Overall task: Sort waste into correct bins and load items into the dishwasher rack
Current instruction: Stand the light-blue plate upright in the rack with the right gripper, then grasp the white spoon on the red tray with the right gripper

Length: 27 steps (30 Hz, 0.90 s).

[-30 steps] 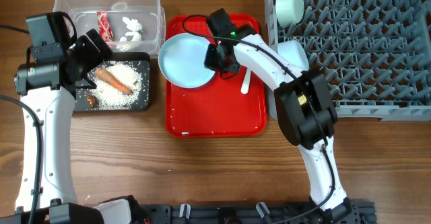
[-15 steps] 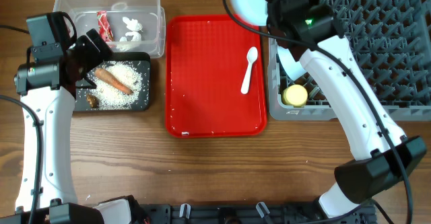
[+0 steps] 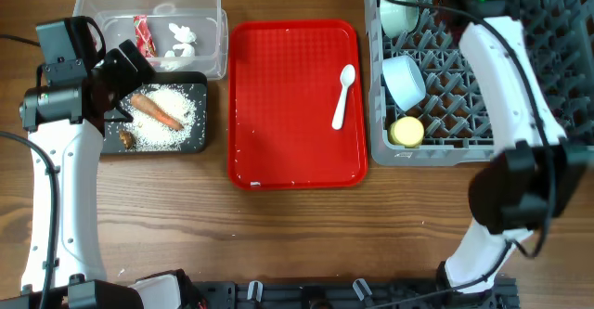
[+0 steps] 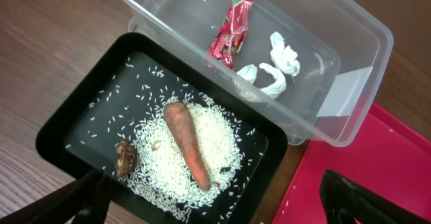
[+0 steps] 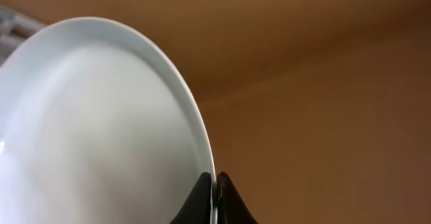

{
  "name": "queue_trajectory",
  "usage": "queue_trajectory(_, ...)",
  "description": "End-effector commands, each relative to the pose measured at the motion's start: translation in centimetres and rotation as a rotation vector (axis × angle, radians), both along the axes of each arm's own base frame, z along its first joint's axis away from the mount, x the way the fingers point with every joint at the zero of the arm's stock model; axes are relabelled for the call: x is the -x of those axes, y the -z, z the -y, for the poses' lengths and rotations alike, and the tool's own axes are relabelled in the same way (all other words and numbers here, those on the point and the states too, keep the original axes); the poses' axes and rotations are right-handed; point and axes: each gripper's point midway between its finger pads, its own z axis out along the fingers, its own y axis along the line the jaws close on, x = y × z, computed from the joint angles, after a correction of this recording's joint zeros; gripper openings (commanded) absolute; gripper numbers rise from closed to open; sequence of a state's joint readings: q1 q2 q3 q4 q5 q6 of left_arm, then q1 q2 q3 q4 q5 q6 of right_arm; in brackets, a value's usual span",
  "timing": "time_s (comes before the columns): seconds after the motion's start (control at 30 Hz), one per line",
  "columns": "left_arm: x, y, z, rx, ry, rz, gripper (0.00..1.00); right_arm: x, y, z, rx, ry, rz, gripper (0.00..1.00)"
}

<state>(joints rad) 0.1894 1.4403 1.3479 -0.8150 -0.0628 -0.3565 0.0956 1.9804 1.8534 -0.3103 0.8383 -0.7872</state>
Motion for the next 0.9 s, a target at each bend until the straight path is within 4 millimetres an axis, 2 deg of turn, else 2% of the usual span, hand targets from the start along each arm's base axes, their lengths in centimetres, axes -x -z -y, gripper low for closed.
queue_trajectory(0.0,-0.1,-0.2,-0.4,-0.016,-0.002,0.003,1.00,-2.4,4.1,-0.7,0.115,-0.084,-0.154,0.04)
queue_trajectory(0.13,-0.1,-0.2,-0.4,-0.016,-0.002,0.003,1.00,-4.1,8.8,-1.3,0.118,-0.130,-0.234,0.04)
queue_trajectory(0.2,-0.1,-0.2,-0.4,-0.016,-0.002,0.003,1.00,-4.6,10.1,-1.9,0.102,-0.164,-0.251,0.04)
queue_trajectory(0.27,-0.1,-0.2,-0.4,-0.016,-0.002,0.003,1.00,-5.1,10.6,-2.7,0.054,-0.211,-0.231,0.04)
queue_trajectory(0.3,-0.1,-0.2,-0.4,-0.016,-0.002,0.003,1.00,-5.2,10.5,-2.9,0.030,-0.207,-0.207,0.09)
queue_trajectory(0.37,-0.1,-0.2,-0.4,-0.016,-0.002,0.003,1.00,-5.3,10.5,-3.0,-0.041,-0.183,-0.144,0.61)
queue_trajectory(0.4,-0.1,-0.2,-0.4,-0.016,-0.002,0.003,1.00,-5.3,10.2,-3.0,-0.087,-0.161,-0.099,1.00)
queue_trajectory(0.47,-0.1,-0.2,-0.4,-0.016,-0.002,0.003,1.00,-4.8,8.9,-3.4,-0.148,-0.139,-0.042,1.00)
queue_trajectory(0.53,-0.1,-0.2,-0.4,-0.016,-0.002,0.003,1.00,-3.7,5.5,-5.0,-0.264,-0.153,0.059,1.00)
queue_trajectory(0.6,-0.1,-0.2,-0.4,-0.016,-0.002,0.003,1.00,-2.1,2.8,-8.6,-0.420,-0.260,0.085,1.00)
queue_trajectory(0.63,-0.1,-0.2,-0.4,-0.016,-0.002,0.003,1.00,-0.8,1.7,-11.2,-0.555,-0.325,0.091,1.00)
queue_trajectory(0.67,-0.1,-0.2,-0.4,-0.016,-0.002,0.002,1.00,1.3,0.7,-16.1,-0.857,-0.414,0.082,1.00)
queue_trajectory(0.7,-0.1,-0.2,-0.4,-0.016,-0.002,0.002,1.00,2.5,0.4,-18.3,-0.980,-0.457,0.052,1.00)
queue_trajectory(0.77,-0.1,-0.2,-0.4,-0.016,-0.002,0.002,1.00,7.1,0.3,-26.0,-1.338,-0.669,-0.184,0.97)
queue_trajectory(0.8,-0.1,-0.2,-0.4,-0.016,-0.002,0.002,1.00,8.5,1.4,-28.2,-1.418,-0.708,-0.290,0.83)
queue_trajectory(0.83,-0.1,-0.2,-0.4,-0.016,-0.002,0.002,1.00,8.9,3.5,-29.1,-1.451,-0.623,-0.346,0.82)
queue_trajectory(0.87,-0.1,-0.2,-0.4,-0.016,-0.002,0.002,1.00,9.0,6.3,-29.2,-1.436,-0.474,-0.375,0.82)
